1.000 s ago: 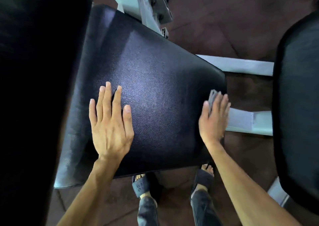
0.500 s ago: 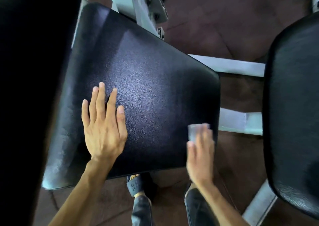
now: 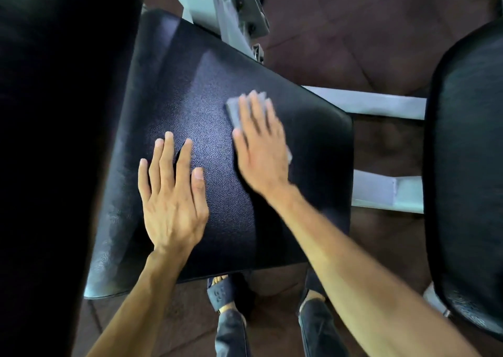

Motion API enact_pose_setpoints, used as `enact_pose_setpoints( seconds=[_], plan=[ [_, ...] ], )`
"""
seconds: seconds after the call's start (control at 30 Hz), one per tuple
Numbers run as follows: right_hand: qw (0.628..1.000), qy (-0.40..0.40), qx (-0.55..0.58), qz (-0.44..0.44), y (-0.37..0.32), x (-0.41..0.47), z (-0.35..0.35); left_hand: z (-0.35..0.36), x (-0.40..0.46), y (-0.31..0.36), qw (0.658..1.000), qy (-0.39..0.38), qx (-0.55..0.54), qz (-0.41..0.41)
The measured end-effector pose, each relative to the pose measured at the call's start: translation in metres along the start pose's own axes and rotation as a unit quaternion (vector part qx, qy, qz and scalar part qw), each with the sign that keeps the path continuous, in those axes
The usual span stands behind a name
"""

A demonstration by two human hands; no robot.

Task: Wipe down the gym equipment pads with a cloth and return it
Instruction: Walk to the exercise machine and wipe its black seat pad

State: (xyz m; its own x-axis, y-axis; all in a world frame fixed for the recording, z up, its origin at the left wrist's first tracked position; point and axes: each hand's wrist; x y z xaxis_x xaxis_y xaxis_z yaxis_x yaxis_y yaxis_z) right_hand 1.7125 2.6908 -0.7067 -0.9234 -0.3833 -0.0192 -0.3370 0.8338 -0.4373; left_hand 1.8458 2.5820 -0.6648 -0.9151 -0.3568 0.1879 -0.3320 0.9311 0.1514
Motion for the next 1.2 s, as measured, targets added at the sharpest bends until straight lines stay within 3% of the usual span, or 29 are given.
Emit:
enact_pose_setpoints(
  seconds=[0.07,0.13,0.33,0.6,0.77,0.97,1.2],
  plan=[
    [0.995,-0.050,-0.002,-0.085,-0.003,-0.057,-0.003,0.000,0.000,-0.001,1.000,-0.003,-0.006,0.000],
    [0.990,-0.079,0.009,-0.114,0.005,-0.106,-0.006,0.000,0.001,-0.002,1.000,-0.009,-0.004,0.000],
    [0.995,-0.060,-0.006,-0.073,0.018,-0.140,0.004,0.001,-0.001,-0.001,1.000,-0.023,0.004,0.003],
    [0.985,-0.077,0.155,-0.024,0.014,-0.139,-0.015,-0.014,-0.004,0.006,0.997,-0.059,-0.055,-0.019],
    [0.930,-0.186,0.292,0.123,0.016,-0.168,-0.068,-0.047,-0.061,0.051,0.982,-0.156,-0.101,-0.032],
    [0.921,-0.247,0.243,0.177,0.042,-0.229,-0.137,-0.095,-0.127,0.107,0.936,-0.341,-0.086,-0.008],
    [0.911,-0.223,0.212,0.277,0.067,-0.310,-0.199,-0.143,-0.150,0.163,0.887,-0.426,-0.079,0.160]
  ],
)
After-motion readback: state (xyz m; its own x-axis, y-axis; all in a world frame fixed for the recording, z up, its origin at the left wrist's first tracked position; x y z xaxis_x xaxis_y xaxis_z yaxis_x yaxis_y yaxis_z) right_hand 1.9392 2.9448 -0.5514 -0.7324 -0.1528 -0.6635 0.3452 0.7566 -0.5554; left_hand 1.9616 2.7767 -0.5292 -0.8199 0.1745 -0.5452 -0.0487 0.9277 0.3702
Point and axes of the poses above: each hand's wrist, its own x-axis towards the middle knuckle, its own z-axis out of the palm, y = z × x, and after that the axes turned 6 degrees about z, right-handed
